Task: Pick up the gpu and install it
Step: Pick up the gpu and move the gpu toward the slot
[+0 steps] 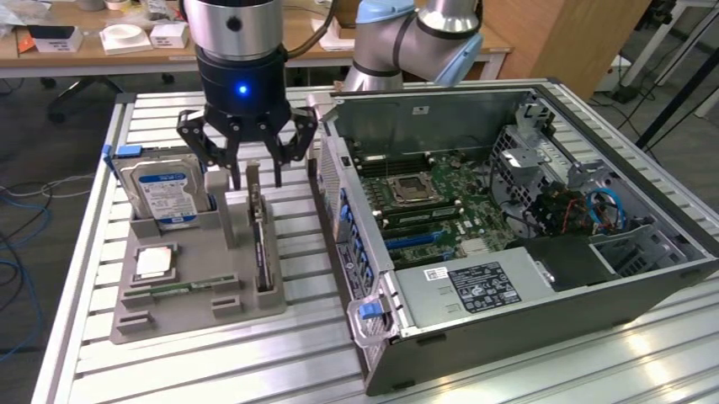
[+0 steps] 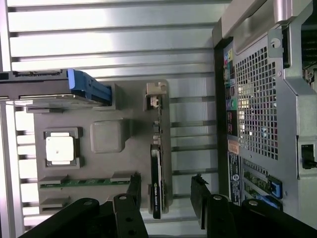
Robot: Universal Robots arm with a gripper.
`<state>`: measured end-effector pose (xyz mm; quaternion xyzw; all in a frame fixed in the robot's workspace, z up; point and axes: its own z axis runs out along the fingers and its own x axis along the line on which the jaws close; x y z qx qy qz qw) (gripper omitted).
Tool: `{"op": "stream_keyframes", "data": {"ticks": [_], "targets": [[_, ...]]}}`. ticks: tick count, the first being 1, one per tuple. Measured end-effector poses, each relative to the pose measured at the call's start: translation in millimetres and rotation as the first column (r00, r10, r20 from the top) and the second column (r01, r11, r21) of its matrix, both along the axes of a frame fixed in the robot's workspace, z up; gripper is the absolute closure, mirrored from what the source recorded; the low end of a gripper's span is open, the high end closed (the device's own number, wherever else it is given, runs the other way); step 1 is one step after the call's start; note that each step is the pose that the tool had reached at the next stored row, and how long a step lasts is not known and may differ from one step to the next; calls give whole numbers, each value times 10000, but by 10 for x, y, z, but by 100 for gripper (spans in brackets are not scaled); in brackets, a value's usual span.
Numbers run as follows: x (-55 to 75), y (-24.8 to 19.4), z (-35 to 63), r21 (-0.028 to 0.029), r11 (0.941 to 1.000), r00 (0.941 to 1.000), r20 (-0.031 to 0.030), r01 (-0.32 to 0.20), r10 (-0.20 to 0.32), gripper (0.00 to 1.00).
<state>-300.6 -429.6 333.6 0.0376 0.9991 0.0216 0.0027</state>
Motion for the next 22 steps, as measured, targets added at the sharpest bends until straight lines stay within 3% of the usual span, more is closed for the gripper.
{"op": "stream_keyframes", "data": {"ticks": [22], "targets": [[0,-71,-27,-11,10000,10000,0,1,-1,47]]}}
